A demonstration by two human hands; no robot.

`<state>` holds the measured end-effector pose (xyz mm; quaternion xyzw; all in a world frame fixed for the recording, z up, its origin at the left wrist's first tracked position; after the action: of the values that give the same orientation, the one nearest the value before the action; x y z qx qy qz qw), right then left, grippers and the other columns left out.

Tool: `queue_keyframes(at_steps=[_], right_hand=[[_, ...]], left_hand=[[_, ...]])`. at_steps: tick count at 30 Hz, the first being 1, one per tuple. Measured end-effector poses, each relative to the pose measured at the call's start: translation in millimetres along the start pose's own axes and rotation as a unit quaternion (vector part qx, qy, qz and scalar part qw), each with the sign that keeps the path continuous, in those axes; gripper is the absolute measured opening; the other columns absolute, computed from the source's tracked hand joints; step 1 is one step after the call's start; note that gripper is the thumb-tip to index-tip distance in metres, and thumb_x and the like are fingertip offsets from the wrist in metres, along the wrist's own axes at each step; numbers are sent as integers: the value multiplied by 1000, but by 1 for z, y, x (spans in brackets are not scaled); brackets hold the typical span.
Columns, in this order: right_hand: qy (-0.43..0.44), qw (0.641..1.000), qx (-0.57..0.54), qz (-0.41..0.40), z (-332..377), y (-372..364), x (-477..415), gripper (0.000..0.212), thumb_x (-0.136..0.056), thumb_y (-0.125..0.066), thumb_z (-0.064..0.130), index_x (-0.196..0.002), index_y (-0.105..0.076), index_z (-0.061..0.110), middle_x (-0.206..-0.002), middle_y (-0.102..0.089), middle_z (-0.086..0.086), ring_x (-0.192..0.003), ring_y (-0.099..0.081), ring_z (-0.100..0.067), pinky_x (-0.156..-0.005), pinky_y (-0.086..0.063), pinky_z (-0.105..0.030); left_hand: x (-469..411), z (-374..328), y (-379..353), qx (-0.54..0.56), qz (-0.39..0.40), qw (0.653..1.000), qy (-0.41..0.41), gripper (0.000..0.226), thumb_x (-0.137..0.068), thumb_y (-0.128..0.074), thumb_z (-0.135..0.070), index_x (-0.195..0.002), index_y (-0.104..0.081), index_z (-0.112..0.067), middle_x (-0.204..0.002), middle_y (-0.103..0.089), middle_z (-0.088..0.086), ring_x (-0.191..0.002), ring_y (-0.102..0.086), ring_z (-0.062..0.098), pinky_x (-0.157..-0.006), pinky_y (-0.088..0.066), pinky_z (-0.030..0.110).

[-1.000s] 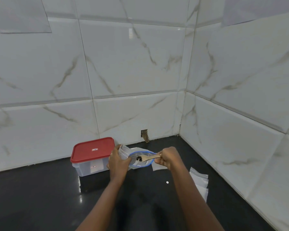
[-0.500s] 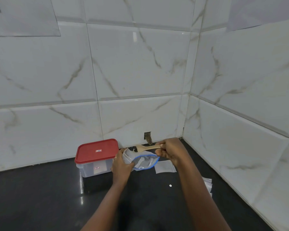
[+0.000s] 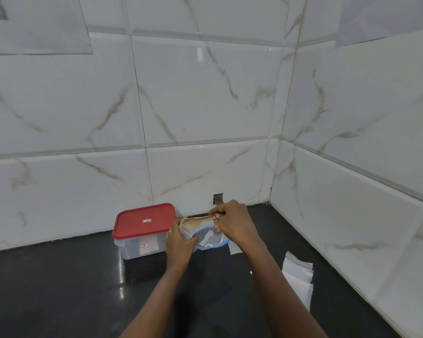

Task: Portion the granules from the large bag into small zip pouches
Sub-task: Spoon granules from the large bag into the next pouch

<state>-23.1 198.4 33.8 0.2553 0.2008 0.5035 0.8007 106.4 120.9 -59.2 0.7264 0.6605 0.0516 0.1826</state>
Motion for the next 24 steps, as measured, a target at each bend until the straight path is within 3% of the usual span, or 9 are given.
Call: queue_keyframes(at_steps=[2, 5, 7, 11, 14, 19, 24], right_hand=[[11, 1000, 25, -5, 0, 0, -1, 36, -88, -45, -8, -107, -71, 7, -85, -56, -9, -81, -55, -17, -91, -54, -37], [-4, 999, 36, -22, -4, 7, -1, 35, -88, -47, -5, -108, -71, 10, -93, -63, -12, -76, -62, -17, -89, -56, -31], [-24, 997, 50, -53, -9, 17, -2, 34, -87, -47, -3, -107, -72, 11, -101, -67, -11, -85, -67, -21, -85, -55, -26], [-94, 987, 98, -84, -31, 28, -8, 29, -88, -47, 8, -109, -67, 7, -105, -67, -13, -93, -66, -28, -78, -54, -31], [-95, 985, 143, -15, -37, 5, -7, 34, -87, -45, 5, -114, -65, 4, -110, -66, -15, -101, -64, -28, -84, -53, -31], [-78, 973, 196, 94, -36, -54, -12, 39, -93, -40, 2, -127, -57, 6, -129, -55, -14, -121, -51, -26, -94, -44, -29], [-122, 948, 225, 187, -37, -93, -27, 37, -99, -42, 16, -135, -48, 6, -133, -51, -14, -127, -47, -26, -104, -38, -33]], left_hand=[[0, 0, 0, 5, -1, 1000, 2, 61, -71, -72, -8, -126, -47, -15, -119, -59, 8, -109, -53, 28, -90, -48, 41], [0, 0, 0, 5, -4, 1000, 5, 59, -73, -72, -8, -126, -48, -14, -119, -59, 8, -108, -53, 27, -89, -46, 39], [0, 0, 2, 5, -7, 1000, 6, 56, -74, -72, -9, -125, -49, -13, -117, -59, 8, -106, -54, 26, -87, -45, 37], [-2, 3, 9, 14, -19, 1000, 4, 48, -78, -69, -7, -122, -50, -12, -114, -60, 9, -104, -55, 27, -86, -47, 37], [0, 2, 15, 21, -33, 999, 5, 40, -81, -67, -9, -119, -53, -10, -111, -61, 9, -101, -56, 27, -78, -45, 30], [2, 3, 17, 40, -32, 999, -4, 33, -82, -67, -14, -113, -56, -16, -100, -63, 5, -95, -58, 27, -77, -47, 33], [6, 2, 14, 18, -3, 1000, -20, 35, -81, -69, -16, -114, -56, -16, -100, -62, 2, -93, -58, 22, -76, -46, 29]])
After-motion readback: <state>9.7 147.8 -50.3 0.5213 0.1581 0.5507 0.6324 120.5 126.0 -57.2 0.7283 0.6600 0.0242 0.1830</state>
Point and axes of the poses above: each hand's wrist, its own x-axis away from the middle knuckle, its own y-axis out of the back of the hand, z = x × y, the point moved 7 cm from there along -x, towards the middle knuckle
